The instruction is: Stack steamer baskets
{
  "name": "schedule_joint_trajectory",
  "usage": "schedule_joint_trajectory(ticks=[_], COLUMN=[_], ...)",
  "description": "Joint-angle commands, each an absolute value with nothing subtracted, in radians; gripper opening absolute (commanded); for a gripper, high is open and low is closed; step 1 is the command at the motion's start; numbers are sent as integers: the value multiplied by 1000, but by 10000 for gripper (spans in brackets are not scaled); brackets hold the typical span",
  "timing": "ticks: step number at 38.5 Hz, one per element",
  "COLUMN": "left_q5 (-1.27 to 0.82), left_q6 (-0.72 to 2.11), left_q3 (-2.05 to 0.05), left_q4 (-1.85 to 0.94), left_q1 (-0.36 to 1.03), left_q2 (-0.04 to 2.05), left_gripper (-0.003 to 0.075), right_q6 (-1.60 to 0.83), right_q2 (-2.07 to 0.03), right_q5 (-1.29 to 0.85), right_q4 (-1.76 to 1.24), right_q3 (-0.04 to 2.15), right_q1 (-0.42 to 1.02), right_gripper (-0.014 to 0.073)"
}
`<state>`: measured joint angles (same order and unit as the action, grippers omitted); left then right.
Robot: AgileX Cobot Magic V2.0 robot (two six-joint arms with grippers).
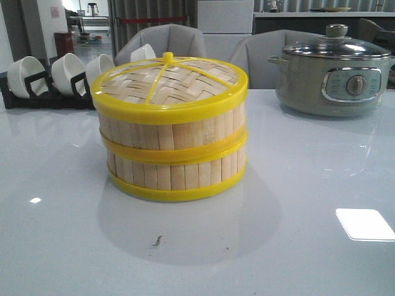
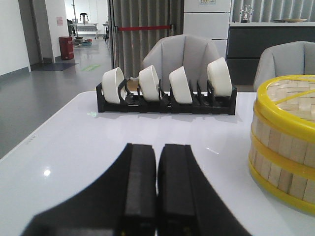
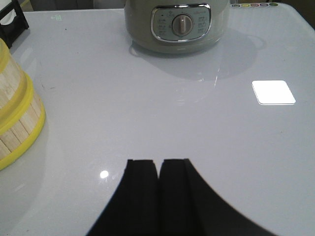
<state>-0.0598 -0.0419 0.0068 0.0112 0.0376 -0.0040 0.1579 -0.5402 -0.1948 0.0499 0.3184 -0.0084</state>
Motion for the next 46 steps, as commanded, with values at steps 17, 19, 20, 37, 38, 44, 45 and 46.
schedule_joint_trajectory(ticks=[17, 19, 20, 37, 38, 44, 45, 46], left_q5=[29, 28, 28, 28, 28, 28, 28, 28], left_q6=[-44, -44, -44, -44, -44, -44, -44, -44], left_q3=[7, 7, 7, 7, 7, 7, 7, 7], left_q4=[0, 0, 0, 0, 0, 0, 0, 0], left_q1=[64, 64, 64, 64, 64, 64, 64, 64], left_q2=[-19, -19, -19, -19, -19, -19, -19, -19], left_gripper=[94, 94, 94, 94, 94, 94, 94, 94], right_q6=[153, 153, 153, 153, 153, 153, 153, 153], right_q2=[-540, -540, -540, -540, -540, -540, -540, -540], right_q5=[-113, -113, -113, -113, -113, -113, -113, -113], right_q4=[65, 65, 65, 65, 65, 65, 65, 65], right_q3=[350, 350, 350, 350, 350, 350, 350, 350], right_q1=[-13, -13, -13, -13, -13, -13, -13, -13], right_gripper=[52, 52, 52, 52, 52, 52, 52, 52])
